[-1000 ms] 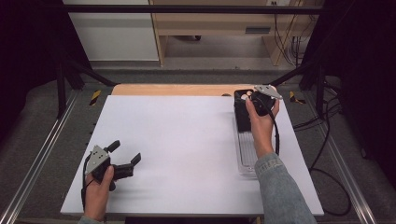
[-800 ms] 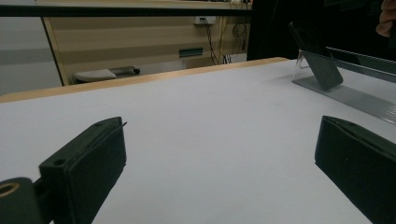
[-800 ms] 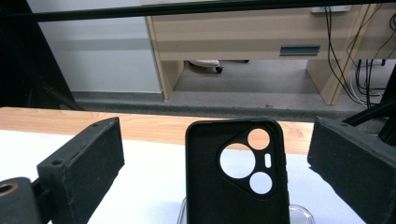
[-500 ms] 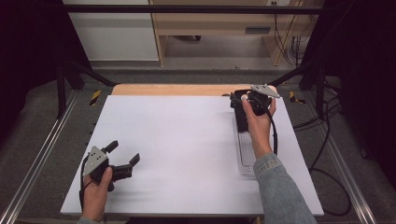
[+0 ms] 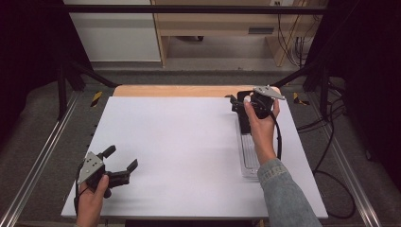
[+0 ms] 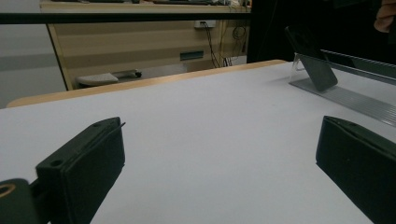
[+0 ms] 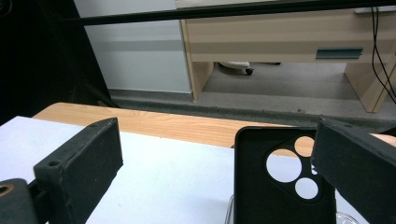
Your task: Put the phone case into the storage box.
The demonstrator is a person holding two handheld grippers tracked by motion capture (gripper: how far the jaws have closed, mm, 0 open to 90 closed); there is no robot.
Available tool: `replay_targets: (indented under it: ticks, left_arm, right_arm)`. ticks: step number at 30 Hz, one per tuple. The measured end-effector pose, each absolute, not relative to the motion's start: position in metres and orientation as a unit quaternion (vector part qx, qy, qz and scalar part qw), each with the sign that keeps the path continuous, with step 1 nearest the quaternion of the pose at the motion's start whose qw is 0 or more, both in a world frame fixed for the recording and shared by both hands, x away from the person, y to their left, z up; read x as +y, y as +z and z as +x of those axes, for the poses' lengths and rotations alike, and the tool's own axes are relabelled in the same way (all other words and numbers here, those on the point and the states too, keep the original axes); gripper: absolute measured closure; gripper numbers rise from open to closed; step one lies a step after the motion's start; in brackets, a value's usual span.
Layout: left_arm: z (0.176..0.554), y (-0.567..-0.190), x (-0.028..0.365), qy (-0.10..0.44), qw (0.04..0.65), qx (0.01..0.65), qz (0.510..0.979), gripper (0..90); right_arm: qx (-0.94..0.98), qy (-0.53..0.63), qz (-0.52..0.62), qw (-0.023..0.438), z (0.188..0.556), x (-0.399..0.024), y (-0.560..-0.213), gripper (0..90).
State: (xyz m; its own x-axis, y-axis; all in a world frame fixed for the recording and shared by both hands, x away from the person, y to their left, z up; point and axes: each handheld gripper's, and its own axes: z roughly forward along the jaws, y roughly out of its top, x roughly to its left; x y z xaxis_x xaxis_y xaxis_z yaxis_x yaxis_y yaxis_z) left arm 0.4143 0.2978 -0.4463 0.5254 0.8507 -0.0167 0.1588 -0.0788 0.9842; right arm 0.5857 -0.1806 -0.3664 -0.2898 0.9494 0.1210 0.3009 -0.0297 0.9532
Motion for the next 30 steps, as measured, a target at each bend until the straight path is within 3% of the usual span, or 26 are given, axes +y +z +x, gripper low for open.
replay_targets:
  ticks: [30]
  left_arm:
    - [0.419, -0.45, 0.297, 0.308, 0.568, 0.362, 0.672, 1.9]
  right_arm:
    - [0.629, 0.541, 0.471, 0.3, 0.552, -0.192, -0.347, 4.1]
